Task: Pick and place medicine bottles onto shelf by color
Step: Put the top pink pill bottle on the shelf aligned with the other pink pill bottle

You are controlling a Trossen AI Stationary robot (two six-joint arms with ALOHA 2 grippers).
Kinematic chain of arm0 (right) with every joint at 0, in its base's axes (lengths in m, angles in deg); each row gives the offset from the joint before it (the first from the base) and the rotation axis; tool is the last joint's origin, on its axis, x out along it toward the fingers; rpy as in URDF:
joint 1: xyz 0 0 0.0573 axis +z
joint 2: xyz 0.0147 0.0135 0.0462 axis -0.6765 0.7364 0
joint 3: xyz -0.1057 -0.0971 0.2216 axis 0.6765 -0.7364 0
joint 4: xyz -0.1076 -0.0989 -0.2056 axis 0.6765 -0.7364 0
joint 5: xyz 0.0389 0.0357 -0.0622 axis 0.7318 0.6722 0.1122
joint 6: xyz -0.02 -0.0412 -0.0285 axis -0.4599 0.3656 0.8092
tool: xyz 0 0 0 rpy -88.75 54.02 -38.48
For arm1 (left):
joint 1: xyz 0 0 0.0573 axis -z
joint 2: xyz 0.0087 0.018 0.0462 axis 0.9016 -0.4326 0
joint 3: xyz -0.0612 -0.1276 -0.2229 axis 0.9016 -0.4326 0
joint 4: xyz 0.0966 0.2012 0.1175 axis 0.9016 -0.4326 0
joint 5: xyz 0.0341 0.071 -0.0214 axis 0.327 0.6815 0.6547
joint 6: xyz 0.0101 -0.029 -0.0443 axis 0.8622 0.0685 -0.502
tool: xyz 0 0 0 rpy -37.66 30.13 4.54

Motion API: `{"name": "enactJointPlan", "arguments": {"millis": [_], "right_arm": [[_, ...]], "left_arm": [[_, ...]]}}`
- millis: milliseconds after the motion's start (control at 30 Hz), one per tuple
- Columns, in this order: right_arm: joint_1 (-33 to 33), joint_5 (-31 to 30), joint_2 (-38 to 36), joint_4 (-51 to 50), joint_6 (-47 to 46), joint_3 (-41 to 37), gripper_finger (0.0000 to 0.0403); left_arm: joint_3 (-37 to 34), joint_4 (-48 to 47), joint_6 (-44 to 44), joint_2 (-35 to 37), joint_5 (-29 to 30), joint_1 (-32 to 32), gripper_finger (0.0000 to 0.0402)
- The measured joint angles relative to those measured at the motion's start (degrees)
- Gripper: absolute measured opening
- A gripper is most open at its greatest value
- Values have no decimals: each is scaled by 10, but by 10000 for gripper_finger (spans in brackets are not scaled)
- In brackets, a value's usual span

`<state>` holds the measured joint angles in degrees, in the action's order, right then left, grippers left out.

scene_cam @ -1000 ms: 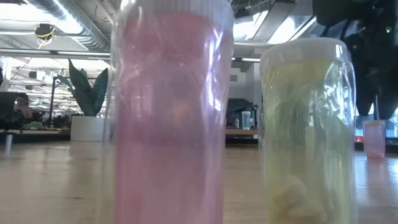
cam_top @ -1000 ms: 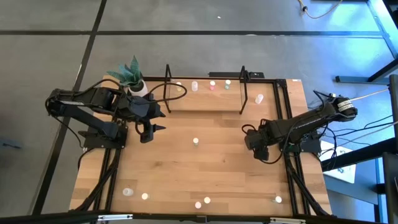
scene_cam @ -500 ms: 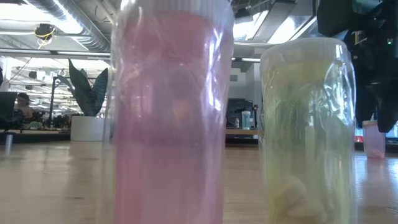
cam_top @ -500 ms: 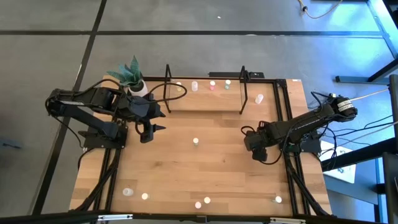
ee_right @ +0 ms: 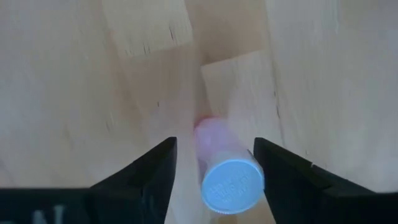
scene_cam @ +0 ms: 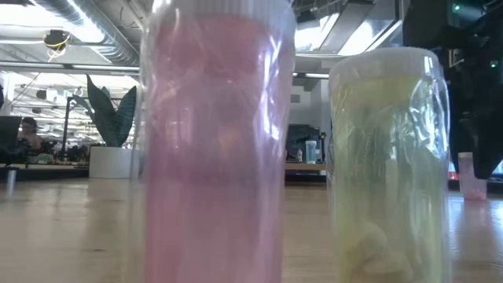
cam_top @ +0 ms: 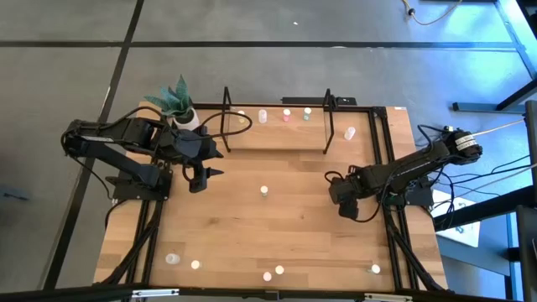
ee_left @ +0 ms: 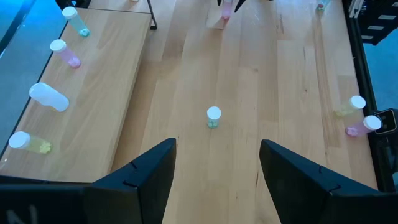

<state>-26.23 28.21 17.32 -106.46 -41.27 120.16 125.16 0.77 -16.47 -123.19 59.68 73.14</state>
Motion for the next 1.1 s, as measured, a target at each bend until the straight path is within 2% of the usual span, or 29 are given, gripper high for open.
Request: {"name": "enactJointPlan", "arguments": {"millis": [1100], "right_arm": [[0,-2,0,-5,3,-1,213]], "left_arm": [[0,0,0,0,0,0,226]]}}
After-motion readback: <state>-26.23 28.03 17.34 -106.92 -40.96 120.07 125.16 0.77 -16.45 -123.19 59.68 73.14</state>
